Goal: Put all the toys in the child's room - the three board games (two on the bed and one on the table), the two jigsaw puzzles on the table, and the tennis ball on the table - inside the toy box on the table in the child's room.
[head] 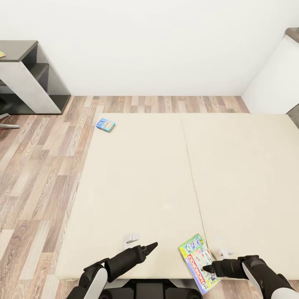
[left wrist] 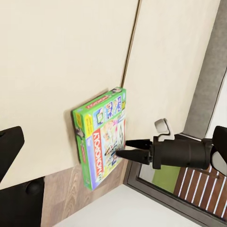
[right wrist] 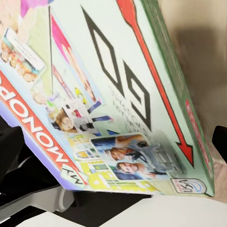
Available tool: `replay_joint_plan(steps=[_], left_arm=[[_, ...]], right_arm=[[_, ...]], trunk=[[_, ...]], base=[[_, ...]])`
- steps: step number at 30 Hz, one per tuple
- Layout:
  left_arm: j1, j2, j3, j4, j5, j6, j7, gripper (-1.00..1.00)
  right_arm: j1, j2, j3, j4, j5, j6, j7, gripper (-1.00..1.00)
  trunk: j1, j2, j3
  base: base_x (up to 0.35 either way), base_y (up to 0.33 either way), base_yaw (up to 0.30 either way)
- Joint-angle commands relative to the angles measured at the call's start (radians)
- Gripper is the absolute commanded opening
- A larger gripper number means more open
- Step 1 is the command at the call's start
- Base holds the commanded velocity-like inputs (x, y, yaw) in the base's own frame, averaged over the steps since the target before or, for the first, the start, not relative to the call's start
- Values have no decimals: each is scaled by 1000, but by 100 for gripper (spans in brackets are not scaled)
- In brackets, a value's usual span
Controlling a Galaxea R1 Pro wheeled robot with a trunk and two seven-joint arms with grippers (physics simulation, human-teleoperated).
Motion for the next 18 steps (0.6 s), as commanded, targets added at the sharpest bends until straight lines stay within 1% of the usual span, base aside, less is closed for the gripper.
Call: replay_joint_plan(steps=[1,13,18], left_arm=[[0,0,1,-1,8,8,1,100],[0,0,1,-1,8,8,1,100],[-1,0,1,-1,7,8,1,100]], right_arm=[[0,2,2,-2,3,5,4,100],[0,11,7,-3,2,7,15,100],[0,13,20,-3,2,8,30,100]], trunk=[[0,-1,-1],[0,-1,-1],[0,-1,-1]], base=[[0,0,0],[0,0,0],[0,0,0]])
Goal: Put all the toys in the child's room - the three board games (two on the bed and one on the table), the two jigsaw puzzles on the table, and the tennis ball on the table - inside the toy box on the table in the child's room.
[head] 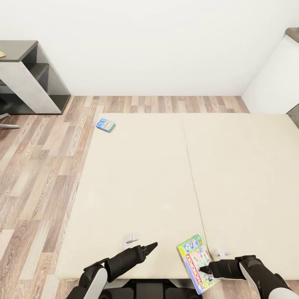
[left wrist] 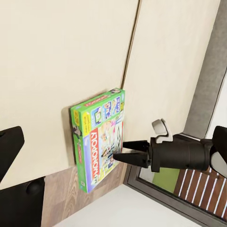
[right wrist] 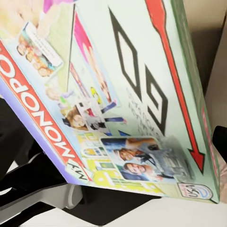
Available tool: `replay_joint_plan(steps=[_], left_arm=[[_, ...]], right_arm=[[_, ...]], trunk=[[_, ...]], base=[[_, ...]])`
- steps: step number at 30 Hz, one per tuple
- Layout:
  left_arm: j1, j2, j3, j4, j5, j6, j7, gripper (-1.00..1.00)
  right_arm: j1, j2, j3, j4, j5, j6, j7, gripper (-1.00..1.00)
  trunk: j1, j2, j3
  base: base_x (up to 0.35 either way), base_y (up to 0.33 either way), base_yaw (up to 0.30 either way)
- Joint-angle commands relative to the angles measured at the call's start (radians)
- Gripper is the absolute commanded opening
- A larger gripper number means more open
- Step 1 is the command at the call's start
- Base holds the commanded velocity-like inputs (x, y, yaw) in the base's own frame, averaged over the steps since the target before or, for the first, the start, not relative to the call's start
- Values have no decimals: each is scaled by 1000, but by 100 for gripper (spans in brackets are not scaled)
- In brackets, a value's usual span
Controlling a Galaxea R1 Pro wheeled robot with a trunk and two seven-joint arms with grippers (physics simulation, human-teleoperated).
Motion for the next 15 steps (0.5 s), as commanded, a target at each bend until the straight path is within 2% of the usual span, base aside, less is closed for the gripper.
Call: replay_joint_plan(steps=[1,15], left_arm=[[0,0,1,-1,7,8,1,100],[0,-1,1,-1,6,8,1,100]], right_arm=[[0,0,7,-2,3,4,6,100],[0,1,22,-2,2,6,17,100]], trunk=[[0,-1,-1],[0,-1,-1]], base=[[0,0,0],[0,0,0]])
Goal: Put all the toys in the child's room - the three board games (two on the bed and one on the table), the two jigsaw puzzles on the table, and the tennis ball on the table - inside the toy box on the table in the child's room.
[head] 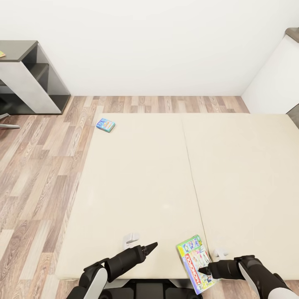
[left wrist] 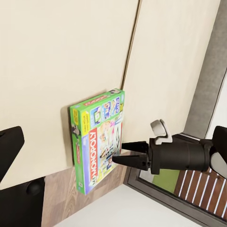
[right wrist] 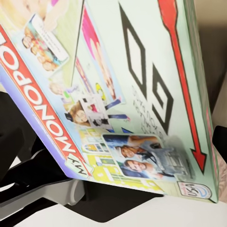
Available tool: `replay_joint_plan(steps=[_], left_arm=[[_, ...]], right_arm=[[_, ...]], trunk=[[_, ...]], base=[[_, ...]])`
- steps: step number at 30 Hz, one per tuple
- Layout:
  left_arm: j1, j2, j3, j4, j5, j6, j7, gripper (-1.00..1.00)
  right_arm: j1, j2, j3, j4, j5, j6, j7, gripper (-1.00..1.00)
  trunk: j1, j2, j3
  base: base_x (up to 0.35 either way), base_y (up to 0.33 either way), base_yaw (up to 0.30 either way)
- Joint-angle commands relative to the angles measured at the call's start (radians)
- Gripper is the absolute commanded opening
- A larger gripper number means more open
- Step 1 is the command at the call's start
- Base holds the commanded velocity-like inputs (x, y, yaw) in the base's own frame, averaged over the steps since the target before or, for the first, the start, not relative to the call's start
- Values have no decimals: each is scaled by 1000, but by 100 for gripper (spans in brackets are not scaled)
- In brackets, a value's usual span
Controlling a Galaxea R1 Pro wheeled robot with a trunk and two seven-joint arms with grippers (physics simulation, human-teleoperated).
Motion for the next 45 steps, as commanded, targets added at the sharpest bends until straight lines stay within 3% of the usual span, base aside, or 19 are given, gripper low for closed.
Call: replay_joint_plan(steps=[1,16,45], left_arm=[[0,0,1,-1,8,8,1,100],[0,0,1,0,7,8,1,100],[-2,0,1,0,7,8,1,100]], right_arm=[[0,-1,4,-2,3,4,3,100],[0,-1,6,-2,2,4,4,100],[0,-2,5,-3,1,5,6,100]], trunk=[[0,-1,-1],[0,-1,-1],[0,-1,-1]], base=[[0,0,0],[0,80,0],[0,223,0]])
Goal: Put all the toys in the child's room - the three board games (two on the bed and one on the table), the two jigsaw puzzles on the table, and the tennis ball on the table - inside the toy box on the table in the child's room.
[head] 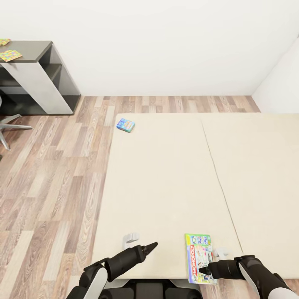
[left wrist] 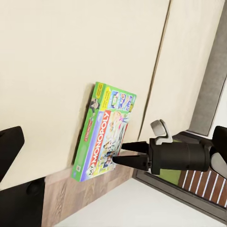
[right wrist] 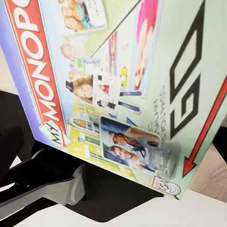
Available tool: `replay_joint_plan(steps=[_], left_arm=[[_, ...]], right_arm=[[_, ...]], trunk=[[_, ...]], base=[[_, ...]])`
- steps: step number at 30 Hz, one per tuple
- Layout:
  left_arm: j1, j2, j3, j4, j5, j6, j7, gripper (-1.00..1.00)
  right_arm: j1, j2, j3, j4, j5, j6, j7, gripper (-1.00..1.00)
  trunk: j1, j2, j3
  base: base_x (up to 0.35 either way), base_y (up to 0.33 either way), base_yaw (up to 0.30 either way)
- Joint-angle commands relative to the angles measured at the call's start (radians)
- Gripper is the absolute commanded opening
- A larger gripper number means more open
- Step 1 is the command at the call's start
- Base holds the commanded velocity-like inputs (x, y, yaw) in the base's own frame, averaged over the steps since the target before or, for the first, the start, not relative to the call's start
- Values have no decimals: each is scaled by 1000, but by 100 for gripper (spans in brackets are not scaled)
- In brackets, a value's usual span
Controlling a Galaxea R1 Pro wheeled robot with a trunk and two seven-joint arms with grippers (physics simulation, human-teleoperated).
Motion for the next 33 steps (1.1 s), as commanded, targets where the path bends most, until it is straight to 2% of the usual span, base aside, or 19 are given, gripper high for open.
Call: replay_joint_plan(steps=[1,33], left_arm=[[0,0,1,0,7,8,1,100],[0,0,1,-1,7,8,1,100]], right_arm=[[0,-1,3,-2,3,4,3,100],[0,-2,-1,-6,0,5,3,100]], trunk=[[0,-1,-1],[0,-1,-1]], base=[[0,69,0],[0,14,0]])
